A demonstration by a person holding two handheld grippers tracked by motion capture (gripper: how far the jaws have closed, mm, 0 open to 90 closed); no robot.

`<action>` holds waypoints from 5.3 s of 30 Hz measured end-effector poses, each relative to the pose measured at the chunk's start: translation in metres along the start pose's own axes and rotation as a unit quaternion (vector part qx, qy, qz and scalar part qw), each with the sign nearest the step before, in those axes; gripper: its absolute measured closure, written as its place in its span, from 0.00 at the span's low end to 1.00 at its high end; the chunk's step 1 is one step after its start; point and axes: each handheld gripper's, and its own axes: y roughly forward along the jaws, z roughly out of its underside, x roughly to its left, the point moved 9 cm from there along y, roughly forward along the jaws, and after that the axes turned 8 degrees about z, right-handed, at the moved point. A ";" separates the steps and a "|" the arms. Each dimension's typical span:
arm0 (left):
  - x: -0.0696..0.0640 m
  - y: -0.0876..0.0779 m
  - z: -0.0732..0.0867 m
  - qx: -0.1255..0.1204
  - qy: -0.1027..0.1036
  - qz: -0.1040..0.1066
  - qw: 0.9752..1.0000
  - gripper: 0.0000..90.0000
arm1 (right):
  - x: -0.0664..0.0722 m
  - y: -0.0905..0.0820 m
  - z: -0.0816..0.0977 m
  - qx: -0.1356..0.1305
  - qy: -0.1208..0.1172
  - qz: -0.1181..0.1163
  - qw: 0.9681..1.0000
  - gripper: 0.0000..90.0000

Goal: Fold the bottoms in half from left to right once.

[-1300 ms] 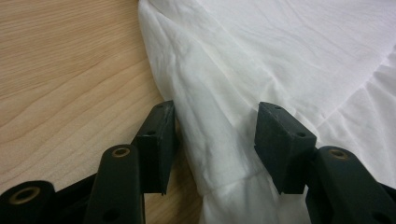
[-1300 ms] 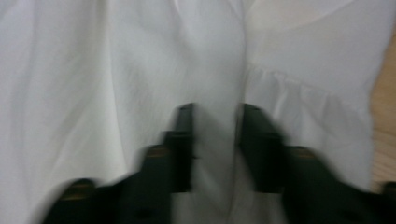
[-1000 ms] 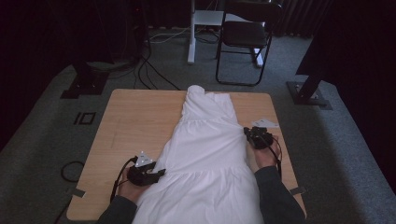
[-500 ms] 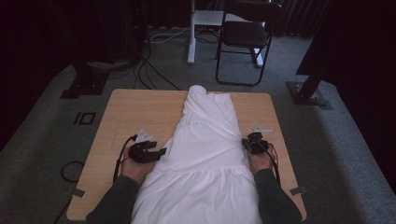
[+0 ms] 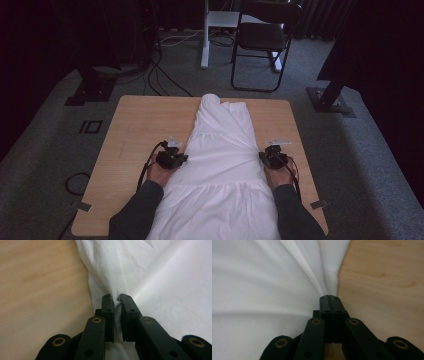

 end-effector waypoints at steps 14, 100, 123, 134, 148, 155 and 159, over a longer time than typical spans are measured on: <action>-0.034 -0.048 0.061 -0.013 0.007 0.008 1.000 0.82 | 0.048 -0.068 0.062 0.002 -0.053 -0.077 0.996 0.89; -0.048 -0.014 0.032 -0.032 0.021 -0.010 0.999 0.86 | 0.085 0.009 -0.093 -0.030 -0.008 -0.144 0.989 0.54; -0.054 -0.016 0.037 -0.037 0.015 0.015 0.999 0.75 | 0.048 0.031 -0.044 0.014 -0.038 -0.011 0.999 0.89; -0.076 -0.039 0.058 -0.026 -0.005 0.043 0.999 0.61 | 0.066 0.013 -0.022 0.011 -0.046 -0.056 0.997 0.87; -0.020 0.034 -0.062 -0.016 0.007 -0.009 1.000 0.30 | 0.064 0.013 -0.022 0.010 -0.039 -0.067 0.997 0.88; -0.004 0.057 -0.052 0.025 0.016 -0.025 0.999 0.26 | 0.060 0.013 -0.022 0.018 -0.029 -0.078 0.996 0.72; -0.005 0.058 -0.052 0.024 0.024 -0.033 0.999 0.26 | 0.055 0.011 -0.030 0.000 -0.023 -0.058 0.998 0.47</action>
